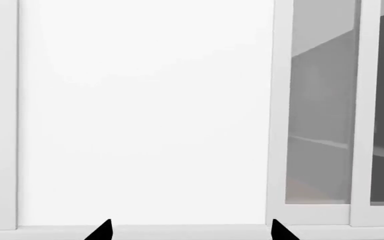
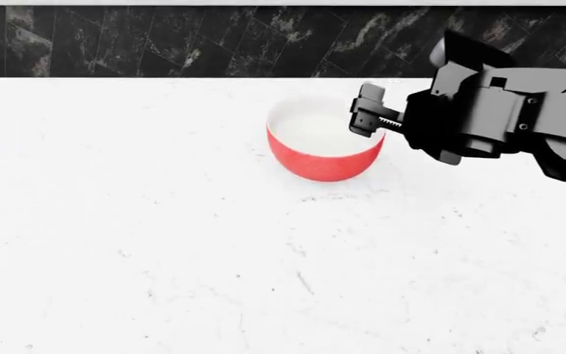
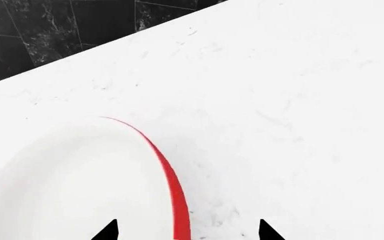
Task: Place the two vegetables and bowl onto the tray for setting up a vegetable dip station.
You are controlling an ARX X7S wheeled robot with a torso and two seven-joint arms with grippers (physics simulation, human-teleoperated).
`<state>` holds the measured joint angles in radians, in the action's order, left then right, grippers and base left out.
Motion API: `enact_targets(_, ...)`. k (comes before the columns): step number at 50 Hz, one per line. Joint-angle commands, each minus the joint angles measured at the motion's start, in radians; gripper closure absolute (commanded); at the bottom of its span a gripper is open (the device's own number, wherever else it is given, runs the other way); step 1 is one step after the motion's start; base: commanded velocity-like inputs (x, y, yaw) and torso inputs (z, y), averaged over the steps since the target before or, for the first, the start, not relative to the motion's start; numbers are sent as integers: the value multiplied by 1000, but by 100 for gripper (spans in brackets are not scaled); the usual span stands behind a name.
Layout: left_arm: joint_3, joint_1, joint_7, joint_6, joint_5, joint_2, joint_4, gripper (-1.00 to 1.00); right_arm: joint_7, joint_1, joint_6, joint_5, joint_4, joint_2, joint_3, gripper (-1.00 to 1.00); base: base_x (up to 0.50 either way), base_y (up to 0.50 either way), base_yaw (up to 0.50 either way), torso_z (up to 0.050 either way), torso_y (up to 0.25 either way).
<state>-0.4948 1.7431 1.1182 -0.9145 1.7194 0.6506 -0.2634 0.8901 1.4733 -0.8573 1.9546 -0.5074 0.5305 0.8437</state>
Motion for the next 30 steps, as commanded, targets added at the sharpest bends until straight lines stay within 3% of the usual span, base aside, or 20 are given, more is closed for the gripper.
enact_targets(1,-1,1,3,2,5,1,-4,-100,-35,-11,3,-17,-49,-17,14,-100,0,0,0,0,0)
enact_targets(30,-8,5,1,6,2,3,-2,-100,-126,0,7,-63,-149,-87,47,-100,0,0,0,0,0)
